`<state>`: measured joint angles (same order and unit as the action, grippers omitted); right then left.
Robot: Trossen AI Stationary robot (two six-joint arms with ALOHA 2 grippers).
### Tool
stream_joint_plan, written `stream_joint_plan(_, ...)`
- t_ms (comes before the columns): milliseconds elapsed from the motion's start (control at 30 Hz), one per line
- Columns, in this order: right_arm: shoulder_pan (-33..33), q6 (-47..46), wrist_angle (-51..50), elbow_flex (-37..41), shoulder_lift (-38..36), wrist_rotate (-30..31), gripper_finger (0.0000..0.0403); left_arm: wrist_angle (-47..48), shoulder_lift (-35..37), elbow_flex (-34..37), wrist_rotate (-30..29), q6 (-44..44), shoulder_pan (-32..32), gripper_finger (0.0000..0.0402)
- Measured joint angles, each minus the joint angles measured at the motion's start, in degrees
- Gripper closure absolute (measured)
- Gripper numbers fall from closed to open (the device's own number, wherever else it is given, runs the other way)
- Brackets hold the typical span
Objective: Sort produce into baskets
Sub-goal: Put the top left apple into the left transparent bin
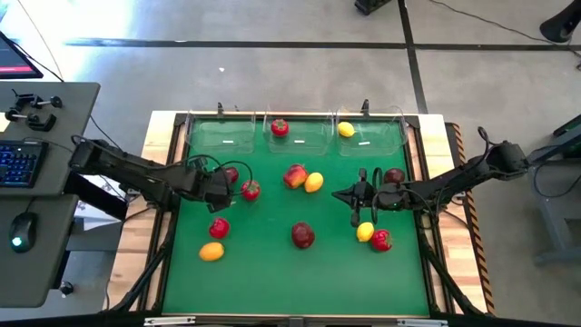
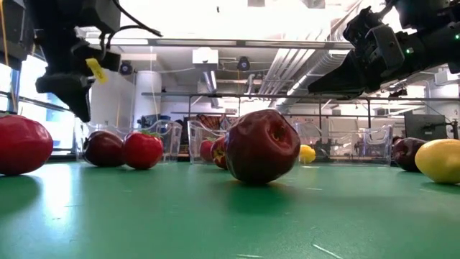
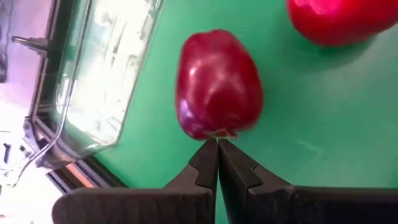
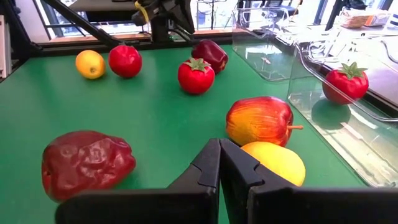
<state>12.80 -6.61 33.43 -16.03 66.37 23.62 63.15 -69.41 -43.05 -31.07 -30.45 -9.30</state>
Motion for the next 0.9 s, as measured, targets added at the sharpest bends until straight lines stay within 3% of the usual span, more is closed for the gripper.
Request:
stream_joint_plan(133,0.00,0.00,-0.01,0.00,0.00,0.00,0.0403,-0.02,-1.04,0.00,2.65,2.01,0.90,0.0388)
stream_joint_plan(533,0.00,-0.44,-0.22,0.00,0.00,-0.02,0.0403,-3.42,-5.01,2.16,2.15,1.56,3.89,0.0265)
stream_joint_plan(733,0.01,-0.45,-0.26,0.00,0.00,-0.02,0.0403,-4.83,-5.01,2.19,2.13,1.76,5.01,0.0259)
stream_joint_plan(900,0.00,-0.46,-0.39,0.00,0.00,-0.02,0.0403,-7.69,-5.18,2.19,3.68,4.04,6.21,0.0276)
